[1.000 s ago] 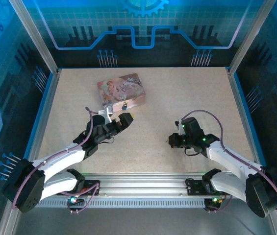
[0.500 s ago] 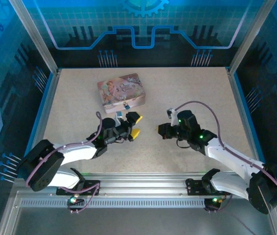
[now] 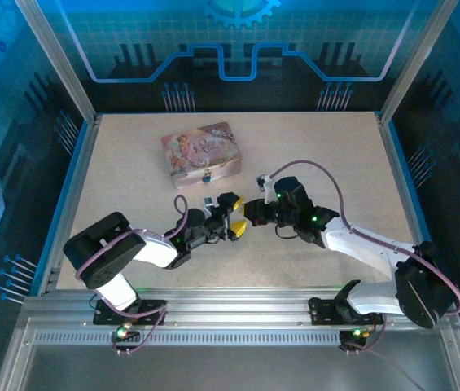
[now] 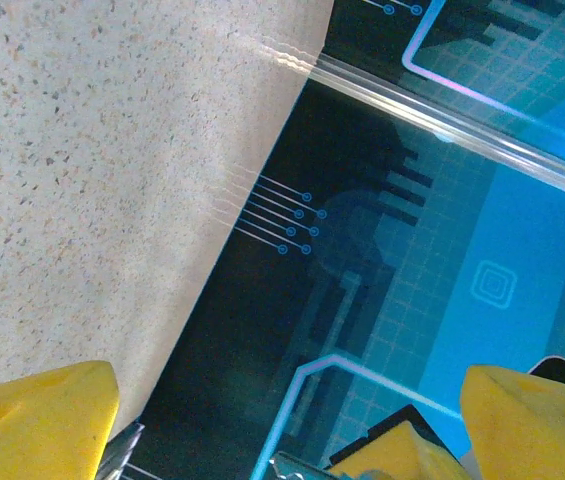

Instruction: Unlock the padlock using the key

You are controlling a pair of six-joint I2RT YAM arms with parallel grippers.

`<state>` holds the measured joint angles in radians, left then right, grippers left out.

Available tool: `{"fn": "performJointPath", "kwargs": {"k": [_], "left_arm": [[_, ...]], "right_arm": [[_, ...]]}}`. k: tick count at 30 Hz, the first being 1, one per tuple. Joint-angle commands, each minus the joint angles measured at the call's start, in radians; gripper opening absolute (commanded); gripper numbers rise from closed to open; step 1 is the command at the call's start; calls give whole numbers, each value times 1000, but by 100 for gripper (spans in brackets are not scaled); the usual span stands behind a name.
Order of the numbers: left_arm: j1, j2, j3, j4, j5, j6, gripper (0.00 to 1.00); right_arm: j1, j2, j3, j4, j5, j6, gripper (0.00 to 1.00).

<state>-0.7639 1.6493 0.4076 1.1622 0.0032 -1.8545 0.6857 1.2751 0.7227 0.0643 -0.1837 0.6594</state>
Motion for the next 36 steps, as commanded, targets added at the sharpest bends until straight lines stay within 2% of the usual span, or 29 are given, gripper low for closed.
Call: {"fn": "performJointPath", "kwargs": {"k": [1,4,7,13,18,26,36], "left_arm": [[-10,18,-21,171,-68,-64,86],[-11,26,-23,187,-76,-71,79],[-11,40,-28,215,-90,-84,65],[-18,42,-59,238,-132,-103,49],[-21,44,-53,237,-129,-106,44],[-28,50,-49,237,-129,-118,43],[-30,48,-50,237,-134,-119,30]], "right_arm": [[21,12,25,29,18,18,0],[25,16,15,27,20,22,0],[29,17,4,26,24,30,0],[36,22,-10,29,32,38,0],[37,28,-10,32,33,40,0],[43,39,-9,34,30,43,0],[48,41,-17,26,31,45,0]]}}
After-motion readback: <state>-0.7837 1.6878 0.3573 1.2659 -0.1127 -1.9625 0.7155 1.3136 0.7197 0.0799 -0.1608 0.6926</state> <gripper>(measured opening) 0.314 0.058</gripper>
